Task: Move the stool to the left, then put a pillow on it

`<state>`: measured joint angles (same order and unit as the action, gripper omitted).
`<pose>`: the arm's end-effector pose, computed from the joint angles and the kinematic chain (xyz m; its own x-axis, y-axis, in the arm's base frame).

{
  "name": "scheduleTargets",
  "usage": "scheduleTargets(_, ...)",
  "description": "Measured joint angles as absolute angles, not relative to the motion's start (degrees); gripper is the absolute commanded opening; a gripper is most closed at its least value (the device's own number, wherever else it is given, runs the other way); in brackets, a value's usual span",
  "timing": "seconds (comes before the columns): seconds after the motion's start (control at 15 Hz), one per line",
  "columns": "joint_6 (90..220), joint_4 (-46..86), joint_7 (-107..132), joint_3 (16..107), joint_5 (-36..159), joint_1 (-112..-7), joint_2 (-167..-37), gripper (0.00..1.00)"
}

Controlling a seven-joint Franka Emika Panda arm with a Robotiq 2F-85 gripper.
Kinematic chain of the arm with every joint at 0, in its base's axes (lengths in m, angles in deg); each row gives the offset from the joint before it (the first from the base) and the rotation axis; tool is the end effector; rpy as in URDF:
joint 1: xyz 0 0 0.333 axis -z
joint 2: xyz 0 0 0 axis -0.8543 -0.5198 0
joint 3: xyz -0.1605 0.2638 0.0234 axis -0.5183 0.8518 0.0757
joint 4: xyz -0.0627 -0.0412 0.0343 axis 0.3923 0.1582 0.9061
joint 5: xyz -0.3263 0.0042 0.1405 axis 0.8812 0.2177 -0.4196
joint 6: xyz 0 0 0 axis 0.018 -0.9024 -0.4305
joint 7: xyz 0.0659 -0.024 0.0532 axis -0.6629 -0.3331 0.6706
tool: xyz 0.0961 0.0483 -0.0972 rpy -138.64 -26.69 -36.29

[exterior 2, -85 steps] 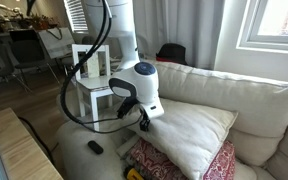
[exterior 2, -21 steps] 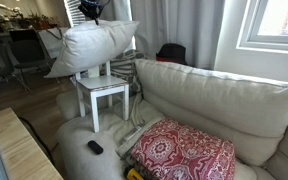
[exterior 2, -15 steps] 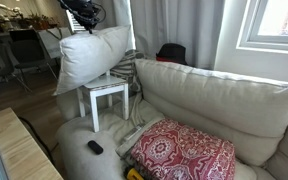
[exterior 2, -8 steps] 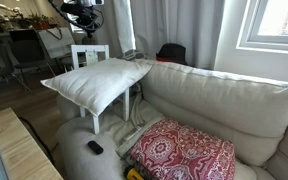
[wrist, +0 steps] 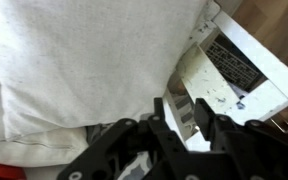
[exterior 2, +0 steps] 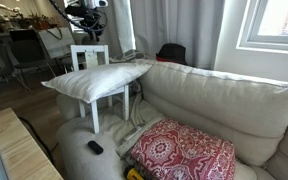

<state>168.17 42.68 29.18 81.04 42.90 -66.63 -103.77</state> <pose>0.5569 0.2378 0.3146 0.9017 0.3334 0.2751 0.3973 -0.8899 -0.2239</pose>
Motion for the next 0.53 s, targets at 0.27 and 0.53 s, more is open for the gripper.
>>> scheduleTargets(0.27,162.5,45.1,26.4,75.0,51.6,-65.9,-101.2,0.99)
scheduleTargets(0.53,156.5,48.3,30.3,73.5,48.8,-62.2,-97.8,1.00)
